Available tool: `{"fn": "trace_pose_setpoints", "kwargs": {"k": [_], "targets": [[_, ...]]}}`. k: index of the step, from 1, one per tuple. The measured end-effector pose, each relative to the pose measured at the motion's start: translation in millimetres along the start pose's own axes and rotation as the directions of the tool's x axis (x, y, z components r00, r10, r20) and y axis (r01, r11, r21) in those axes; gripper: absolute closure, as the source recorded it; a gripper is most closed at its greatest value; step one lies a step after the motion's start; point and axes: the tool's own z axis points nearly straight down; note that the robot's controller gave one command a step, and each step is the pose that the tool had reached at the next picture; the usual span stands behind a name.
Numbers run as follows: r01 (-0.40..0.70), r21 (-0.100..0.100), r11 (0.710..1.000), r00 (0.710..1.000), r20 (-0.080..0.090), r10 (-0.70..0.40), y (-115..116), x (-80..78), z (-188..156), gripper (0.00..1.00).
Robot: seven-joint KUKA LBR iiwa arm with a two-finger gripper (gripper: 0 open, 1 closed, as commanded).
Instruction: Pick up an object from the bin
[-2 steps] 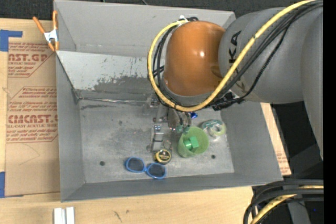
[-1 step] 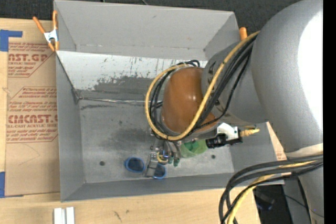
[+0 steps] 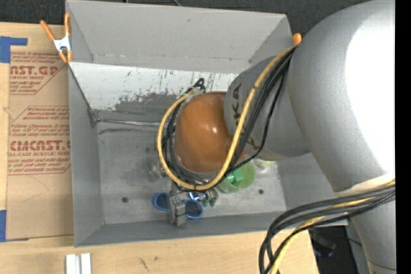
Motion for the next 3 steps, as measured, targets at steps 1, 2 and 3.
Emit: {"fn": "trace_pose_setpoints", "kwargs": {"k": [1, 2, 3], "targets": [[-0.001, -0.001, 1.0, 1.0, -0.006, 0.001, 0, 1.9, 1, 1.0], [0.031, 0.001, 1.0, 1.0, 0.003, -0.031, -9, -13.4, -109, 1.0], [0.0, -0.001, 1.0, 1.0, -0.001, 0.0, -7, -9.2, -143, 1.0]]}}
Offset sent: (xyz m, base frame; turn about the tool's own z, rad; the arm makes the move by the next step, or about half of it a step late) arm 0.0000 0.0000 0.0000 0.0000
